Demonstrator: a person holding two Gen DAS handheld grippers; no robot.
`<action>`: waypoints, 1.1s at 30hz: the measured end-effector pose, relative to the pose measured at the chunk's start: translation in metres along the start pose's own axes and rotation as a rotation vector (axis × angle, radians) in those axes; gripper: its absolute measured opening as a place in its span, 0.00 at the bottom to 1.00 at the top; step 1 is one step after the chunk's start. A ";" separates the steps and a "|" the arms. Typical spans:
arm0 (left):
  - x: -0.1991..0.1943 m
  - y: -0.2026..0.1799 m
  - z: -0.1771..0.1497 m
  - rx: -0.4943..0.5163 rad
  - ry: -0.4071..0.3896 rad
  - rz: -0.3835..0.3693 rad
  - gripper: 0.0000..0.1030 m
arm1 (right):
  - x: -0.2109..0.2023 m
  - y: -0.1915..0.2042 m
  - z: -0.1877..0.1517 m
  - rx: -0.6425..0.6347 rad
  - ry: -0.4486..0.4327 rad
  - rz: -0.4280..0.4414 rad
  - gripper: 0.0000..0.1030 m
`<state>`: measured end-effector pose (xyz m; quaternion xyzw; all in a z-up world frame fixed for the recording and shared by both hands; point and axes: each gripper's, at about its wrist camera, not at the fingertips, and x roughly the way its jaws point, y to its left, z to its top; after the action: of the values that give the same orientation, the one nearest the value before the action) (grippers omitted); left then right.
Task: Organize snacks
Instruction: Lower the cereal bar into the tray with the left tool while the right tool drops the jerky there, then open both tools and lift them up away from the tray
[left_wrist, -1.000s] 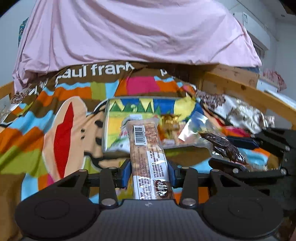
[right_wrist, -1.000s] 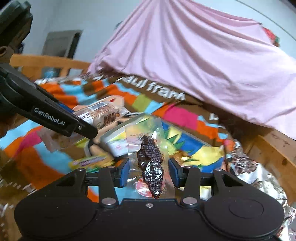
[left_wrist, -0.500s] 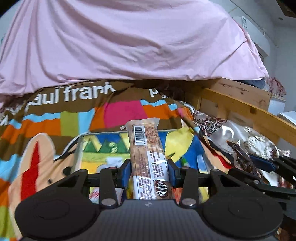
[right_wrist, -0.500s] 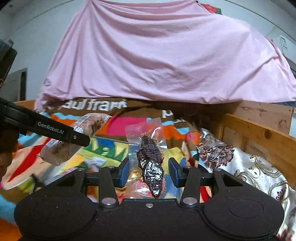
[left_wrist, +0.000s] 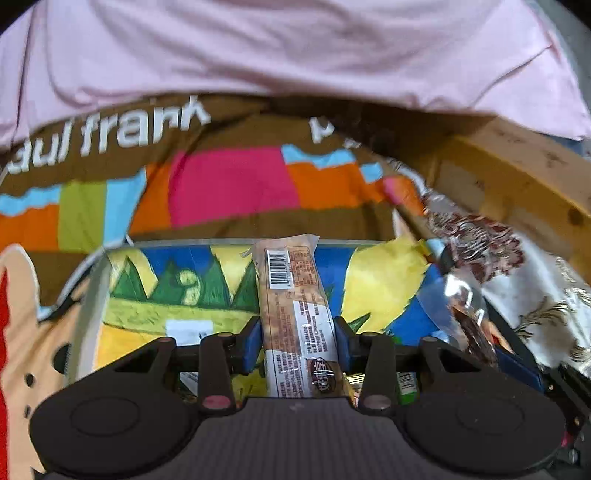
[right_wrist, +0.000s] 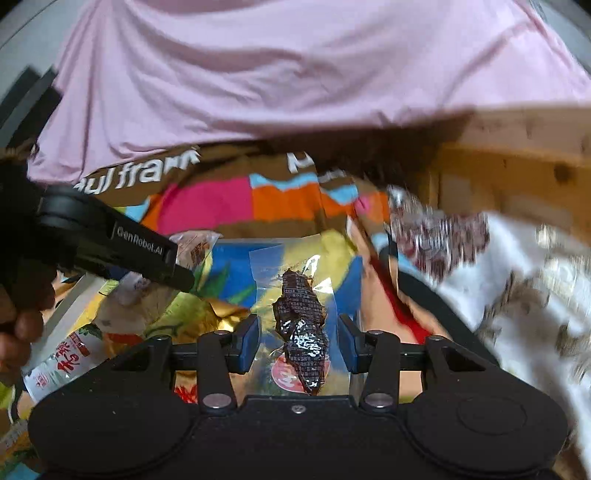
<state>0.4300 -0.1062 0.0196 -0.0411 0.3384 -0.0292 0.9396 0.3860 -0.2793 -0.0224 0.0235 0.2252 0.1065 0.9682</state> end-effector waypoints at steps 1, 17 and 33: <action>0.007 0.000 -0.001 -0.006 0.019 0.006 0.43 | 0.002 -0.001 -0.001 0.004 0.007 -0.004 0.45; 0.037 -0.009 -0.011 0.019 0.094 0.033 0.44 | 0.014 0.004 -0.014 -0.005 0.068 -0.025 0.48; -0.053 -0.012 -0.003 0.015 -0.141 0.026 0.97 | -0.064 -0.001 0.010 0.037 -0.135 -0.019 0.88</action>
<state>0.3869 -0.1134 0.0524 -0.0316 0.2717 -0.0165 0.9617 0.3348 -0.2939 0.0143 0.0464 0.1617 0.0911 0.9815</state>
